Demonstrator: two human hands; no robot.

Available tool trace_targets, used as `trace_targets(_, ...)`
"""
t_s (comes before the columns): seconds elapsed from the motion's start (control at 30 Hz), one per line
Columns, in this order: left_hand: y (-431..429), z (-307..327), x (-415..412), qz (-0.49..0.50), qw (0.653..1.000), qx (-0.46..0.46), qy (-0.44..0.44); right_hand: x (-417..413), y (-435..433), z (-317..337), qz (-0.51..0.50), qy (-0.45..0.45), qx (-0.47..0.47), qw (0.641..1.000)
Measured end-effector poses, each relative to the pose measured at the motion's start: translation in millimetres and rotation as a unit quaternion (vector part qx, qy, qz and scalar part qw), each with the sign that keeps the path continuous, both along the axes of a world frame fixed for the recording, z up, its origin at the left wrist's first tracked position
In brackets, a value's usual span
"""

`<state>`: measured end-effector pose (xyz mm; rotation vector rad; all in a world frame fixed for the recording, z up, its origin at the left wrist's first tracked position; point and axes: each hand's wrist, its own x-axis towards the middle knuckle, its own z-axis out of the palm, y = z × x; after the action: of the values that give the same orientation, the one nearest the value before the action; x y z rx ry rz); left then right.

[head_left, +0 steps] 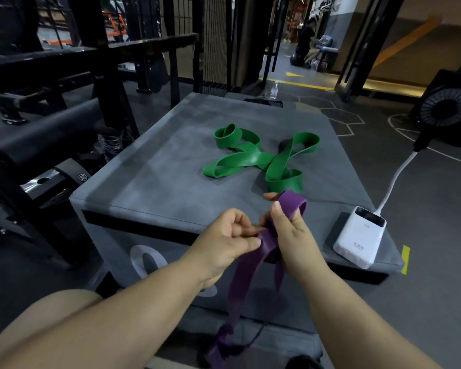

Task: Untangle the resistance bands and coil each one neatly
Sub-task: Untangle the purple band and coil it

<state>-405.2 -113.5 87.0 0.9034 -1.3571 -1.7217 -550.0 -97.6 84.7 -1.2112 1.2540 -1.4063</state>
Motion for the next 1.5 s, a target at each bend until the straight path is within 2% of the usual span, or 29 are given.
trace_targets(0.13, -2.4, -0.4, -1.8, 0.077, 0.996, -0.044, 0.014, 4.6, 4.6, 0.6, 0.000, -0.032, 0.025, 0.999)
trace_targets(0.23, -2.6, -3.7, -1.3, 0.123, 0.988, -0.088, -0.039, 8.5, 7.4, 2.3, -0.031, -0.021, 0.029, 0.999)
trace_targets(0.33, -1.2, -3.0, -0.8, 0.124, 0.982, -0.105, -0.101, 10.0, 7.6, 5.0, -0.068, -0.013, 0.027, 0.997)
trace_targets(0.43, 1.5, -3.5, -0.1, 0.035, 0.979, -0.089, -0.180, 13.3, 5.0, 9.1, -0.082, -0.018, 0.018, 0.996)
trace_targets(0.53, 5.2, -3.1, 2.4, -0.070, 0.978, -0.018, -0.197, 9.8, 0.3, 12.4, -0.125, -0.061, 0.018, 0.990)
trace_targets(0.63, 2.8, -4.3, 6.9, -0.115, 0.971, -0.007, -0.209, 2.0, -1.1, 18.4, -0.158, -0.077, 0.031, 0.984)
trace_targets(0.73, 1.3, -3.0, 7.2, -0.134, 0.975, -0.019, -0.174, -2.7, -1.9, 20.2, -0.180, -0.084, 0.056, 0.978)
trace_targets(0.8, -1.3, -1.2, 7.9, -0.098, 0.992, -0.005, -0.084, -5.2, -2.8, 21.4, -0.179, -0.089, 0.086, 0.976)
trace_targets(0.83, -3.0, 0.9, 9.1, -0.074, 0.996, -0.012, -0.043, -6.6, -2.6, 22.1, -0.169, -0.086, 0.100, 0.977)
trace_targets(0.9, -8.2, 6.4, 13.1, -0.036, 0.997, -0.060, -0.016, -8.6, -2.2, 21.8, -0.146, -0.058, 0.129, 0.979)
trace_targets(1.0, -16.9, 11.6, 19.1, 0.033, 0.988, -0.133, -0.066, -6.7, -0.6, 19.2, -0.081, -0.033, 0.173, 0.981)
trace_targets(1.07, -21.6, 13.9, 22.9, 0.063, 0.979, -0.166, -0.102, -3.4, 1.5, 18.5, -0.017, -0.055, 0.191, 0.980)
trace_targets(1.17, -25.5, 19.1, 27.2, 0.074, 0.970, -0.194, -0.125, -2.3, 6.1, 17.1, 0.074, -0.116, 0.176, 0.975)
trace_targets(1.3, -29.2, 23.5, 33.0, 0.087, 0.943, -0.244, -0.209, -3.9, 11.6, 17.9, 0.127, -0.120, 0.164, 0.971)
trace_targets(1.43, -30.9, 26.2, 38.0, 0.059, 0.950, -0.212, -0.221, -6.1, 11.5, 15.5, 0.180, -0.131, 0.182, 0.958)
trace_targets(1.5, -29.5, 29.1, 39.4, 0.016, 0.971, -0.170, -0.170, -6.2, 13.1, 15.5, 0.197, -0.119, 0.188, 0.955)
